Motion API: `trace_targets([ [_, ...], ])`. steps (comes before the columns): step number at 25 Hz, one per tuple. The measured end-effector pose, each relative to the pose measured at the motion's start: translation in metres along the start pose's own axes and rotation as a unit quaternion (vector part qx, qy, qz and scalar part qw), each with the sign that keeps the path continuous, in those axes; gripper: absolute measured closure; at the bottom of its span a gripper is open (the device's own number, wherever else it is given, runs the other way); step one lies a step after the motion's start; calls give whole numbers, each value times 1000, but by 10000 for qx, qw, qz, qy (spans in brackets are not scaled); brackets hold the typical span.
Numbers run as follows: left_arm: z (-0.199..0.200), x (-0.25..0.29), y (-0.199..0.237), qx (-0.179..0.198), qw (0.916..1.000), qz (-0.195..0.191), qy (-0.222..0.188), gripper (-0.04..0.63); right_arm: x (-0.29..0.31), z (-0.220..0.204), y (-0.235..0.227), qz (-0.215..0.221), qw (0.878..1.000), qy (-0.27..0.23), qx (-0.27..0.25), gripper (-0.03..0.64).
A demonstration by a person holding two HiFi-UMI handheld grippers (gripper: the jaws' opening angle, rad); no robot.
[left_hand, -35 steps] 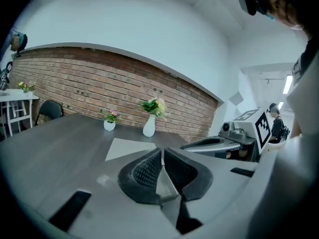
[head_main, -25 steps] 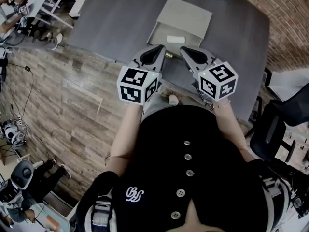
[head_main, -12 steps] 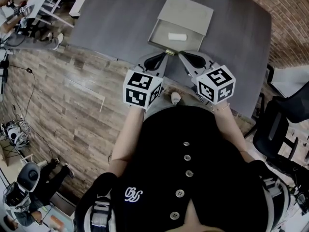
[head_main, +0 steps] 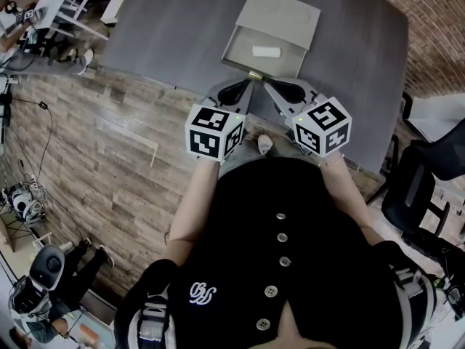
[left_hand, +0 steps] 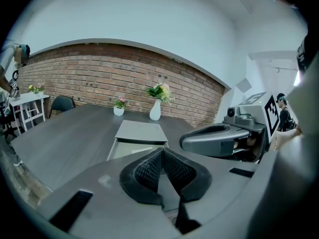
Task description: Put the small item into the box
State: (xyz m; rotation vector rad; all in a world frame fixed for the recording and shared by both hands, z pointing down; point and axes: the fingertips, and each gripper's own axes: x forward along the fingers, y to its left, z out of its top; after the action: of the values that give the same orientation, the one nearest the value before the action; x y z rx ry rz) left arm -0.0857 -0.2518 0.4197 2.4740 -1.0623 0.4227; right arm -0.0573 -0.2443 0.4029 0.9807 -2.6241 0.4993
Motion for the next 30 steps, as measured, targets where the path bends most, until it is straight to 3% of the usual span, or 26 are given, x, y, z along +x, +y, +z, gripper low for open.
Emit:
trace_targets([
  [30,-3,11,4,-151,9997,-121,124,581,8,-3,-2,55,9998,211,-31,617],
])
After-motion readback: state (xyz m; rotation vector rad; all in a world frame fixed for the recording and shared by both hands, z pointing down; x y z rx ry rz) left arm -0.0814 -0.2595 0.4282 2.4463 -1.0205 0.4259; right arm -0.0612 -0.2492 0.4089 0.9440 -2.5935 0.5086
